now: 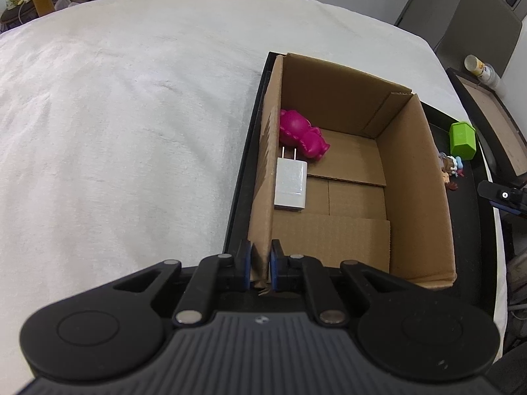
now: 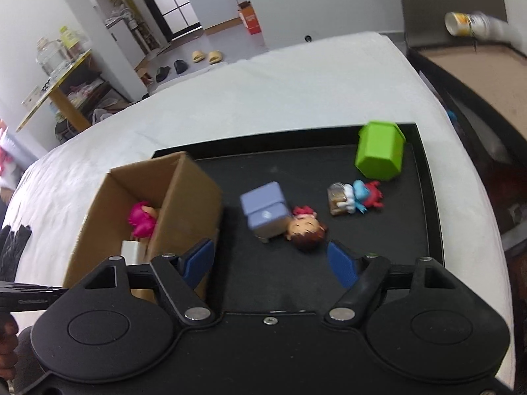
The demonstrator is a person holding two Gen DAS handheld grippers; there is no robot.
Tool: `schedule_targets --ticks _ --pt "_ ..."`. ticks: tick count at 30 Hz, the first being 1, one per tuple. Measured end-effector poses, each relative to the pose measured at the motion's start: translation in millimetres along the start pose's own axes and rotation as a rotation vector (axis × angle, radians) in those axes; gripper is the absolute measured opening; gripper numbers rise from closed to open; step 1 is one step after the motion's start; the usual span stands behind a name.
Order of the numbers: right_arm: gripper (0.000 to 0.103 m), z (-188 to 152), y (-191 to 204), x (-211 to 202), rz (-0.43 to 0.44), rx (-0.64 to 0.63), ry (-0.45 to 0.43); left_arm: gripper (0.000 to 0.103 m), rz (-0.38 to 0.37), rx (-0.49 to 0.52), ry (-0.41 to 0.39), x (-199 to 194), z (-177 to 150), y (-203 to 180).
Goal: Organize rigid objects
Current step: 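Move the right tool to the doll head figurine and grasp it, then lift the doll head figurine with the right tool toward the box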
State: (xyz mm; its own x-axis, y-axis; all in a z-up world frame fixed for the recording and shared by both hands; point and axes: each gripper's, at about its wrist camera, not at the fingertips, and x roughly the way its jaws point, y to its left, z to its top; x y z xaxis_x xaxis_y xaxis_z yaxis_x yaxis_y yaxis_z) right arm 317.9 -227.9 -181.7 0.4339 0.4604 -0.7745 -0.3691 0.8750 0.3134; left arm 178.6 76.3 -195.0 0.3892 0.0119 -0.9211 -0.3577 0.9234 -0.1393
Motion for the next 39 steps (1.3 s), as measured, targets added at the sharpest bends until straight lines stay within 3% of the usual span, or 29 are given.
schedule_targets --ticks 8,13,21,27,30,39 --pt "0.067 3.2 -17.6 28.9 -0.008 0.029 0.021 0.01 0.016 -0.018 0.006 0.8 4.2 1.5" --pt "0.059 1.7 -14.8 47.0 -0.01 -0.008 0.05 0.01 0.03 -0.018 0.008 2.1 5.9 2.4" --pt "0.055 2.9 -11.9 64.7 -0.02 -0.042 0.065 0.01 0.039 -0.021 0.011 1.5 7.0 1.5" --pt "0.053 2.5 -8.7 71.9 -0.043 -0.07 0.053 0.01 0.044 -0.021 0.012 2.5 7.8 1.2" --pt "0.036 0.5 -8.2 69.4 -0.037 -0.085 0.059 0.01 0.044 -0.019 0.013 2.1 7.9 -0.2" --pt "0.036 -11.5 -10.6 48.3 -0.043 -0.062 0.088 0.01 0.037 -0.022 0.01 0.5 6.7 1.5"
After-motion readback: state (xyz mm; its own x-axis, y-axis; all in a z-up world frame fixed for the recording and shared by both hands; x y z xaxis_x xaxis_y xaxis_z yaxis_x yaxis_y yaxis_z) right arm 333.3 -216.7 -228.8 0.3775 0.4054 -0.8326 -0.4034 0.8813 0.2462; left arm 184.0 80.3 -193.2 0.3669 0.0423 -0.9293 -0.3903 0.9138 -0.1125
